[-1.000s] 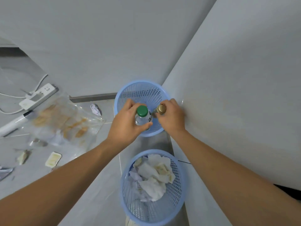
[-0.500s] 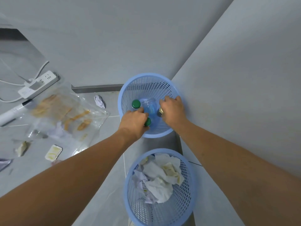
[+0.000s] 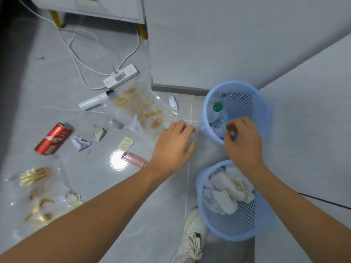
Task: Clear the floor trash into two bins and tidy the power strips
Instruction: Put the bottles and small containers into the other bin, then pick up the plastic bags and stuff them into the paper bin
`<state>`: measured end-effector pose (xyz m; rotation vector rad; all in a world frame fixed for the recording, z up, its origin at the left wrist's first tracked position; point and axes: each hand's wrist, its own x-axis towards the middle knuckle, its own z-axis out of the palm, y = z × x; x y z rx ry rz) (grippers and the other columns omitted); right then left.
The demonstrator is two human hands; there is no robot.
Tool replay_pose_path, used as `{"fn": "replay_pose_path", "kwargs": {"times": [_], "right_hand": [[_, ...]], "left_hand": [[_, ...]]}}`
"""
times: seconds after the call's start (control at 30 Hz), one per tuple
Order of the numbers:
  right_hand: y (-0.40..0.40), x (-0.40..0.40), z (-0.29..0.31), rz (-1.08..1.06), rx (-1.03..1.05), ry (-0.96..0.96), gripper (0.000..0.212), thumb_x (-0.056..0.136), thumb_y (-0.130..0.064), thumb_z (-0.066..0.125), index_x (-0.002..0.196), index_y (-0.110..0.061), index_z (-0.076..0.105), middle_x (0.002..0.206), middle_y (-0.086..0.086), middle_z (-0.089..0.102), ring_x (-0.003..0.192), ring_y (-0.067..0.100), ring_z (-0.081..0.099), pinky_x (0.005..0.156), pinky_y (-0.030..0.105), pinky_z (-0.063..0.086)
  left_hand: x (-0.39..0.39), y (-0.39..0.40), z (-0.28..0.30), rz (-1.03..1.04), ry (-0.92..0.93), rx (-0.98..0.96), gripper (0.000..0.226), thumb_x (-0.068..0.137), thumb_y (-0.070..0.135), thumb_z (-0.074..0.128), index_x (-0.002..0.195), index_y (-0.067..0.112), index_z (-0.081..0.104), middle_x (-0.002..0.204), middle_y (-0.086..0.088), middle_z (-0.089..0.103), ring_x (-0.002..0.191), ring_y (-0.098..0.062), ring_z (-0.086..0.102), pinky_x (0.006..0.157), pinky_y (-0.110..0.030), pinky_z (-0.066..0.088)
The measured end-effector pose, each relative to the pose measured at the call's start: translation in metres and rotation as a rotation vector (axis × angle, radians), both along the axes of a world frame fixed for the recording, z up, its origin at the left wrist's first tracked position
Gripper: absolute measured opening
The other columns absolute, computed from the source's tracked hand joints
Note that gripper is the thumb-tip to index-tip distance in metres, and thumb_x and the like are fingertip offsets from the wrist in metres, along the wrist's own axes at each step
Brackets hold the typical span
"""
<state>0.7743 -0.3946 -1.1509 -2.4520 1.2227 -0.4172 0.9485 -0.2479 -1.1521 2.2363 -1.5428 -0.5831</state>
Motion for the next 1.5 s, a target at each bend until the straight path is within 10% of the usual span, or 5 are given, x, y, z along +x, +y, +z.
{"fn": "replay_pose_path", "kwargs": {"times": [0.67, 1.1, 1.33, 1.5], "right_hand": [[0.417, 0.221, -0.141, 0.467, 0.615, 0.355, 0.030, 0.088, -0.028, 0.071, 0.116, -0.026, 0.060, 0.110, -0.005, 0.058, 0.093, 0.015, 0.061, 0.081, 0.030, 0.052], [0.510, 0.327, -0.226, 0.102, 0.884, 0.164, 0.049, 0.083, -0.026, 0.075, 0.127, -0.026, 0.053, 0.094, -0.006, 0.061, 0.083, 0.007, 0.062, 0.079, 0.029, 0.051], [0.503, 0.324, -0.219, 0.221, 0.784, 0.151, 0.050, 0.084, -0.009, 0.074, 0.124, -0.033, 0.057, 0.091, -0.006, 0.056, 0.076, 0.010, 0.058, 0.070, 0.023, 0.052], [0.481, 0.309, -0.182, 0.341, 0.791, 0.142, 0.062, 0.082, 0.002, 0.072, 0.131, -0.034, 0.058, 0.087, -0.002, 0.055, 0.072, 0.011, 0.057, 0.068, 0.022, 0.051]], "left_hand": [[0.138, 0.504, -0.111, 0.970, 0.240, 0.280, 0.031, 0.095, 0.035, 0.062, 0.123, 0.023, 0.059, 0.116, 0.003, 0.055, 0.110, -0.019, 0.054, 0.080, -0.035, 0.047], [0.252, 0.588, -0.211, 1.477, 0.550, 0.276, 0.066, 0.093, 0.042, 0.063, 0.151, 0.023, 0.039, 0.149, -0.007, 0.049, 0.136, -0.031, 0.048, 0.111, -0.043, 0.039], [0.256, 0.586, -0.203, 1.461, 0.648, 0.097, 0.038, 0.088, 0.014, 0.070, 0.121, 0.027, 0.055, 0.103, 0.000, 0.063, 0.099, -0.028, 0.066, 0.087, -0.038, 0.056], [0.245, 0.586, -0.160, 1.235, 0.663, 0.073, 0.052, 0.083, -0.001, 0.076, 0.124, 0.027, 0.061, 0.107, -0.001, 0.061, 0.084, -0.017, 0.060, 0.076, -0.033, 0.059]]}}
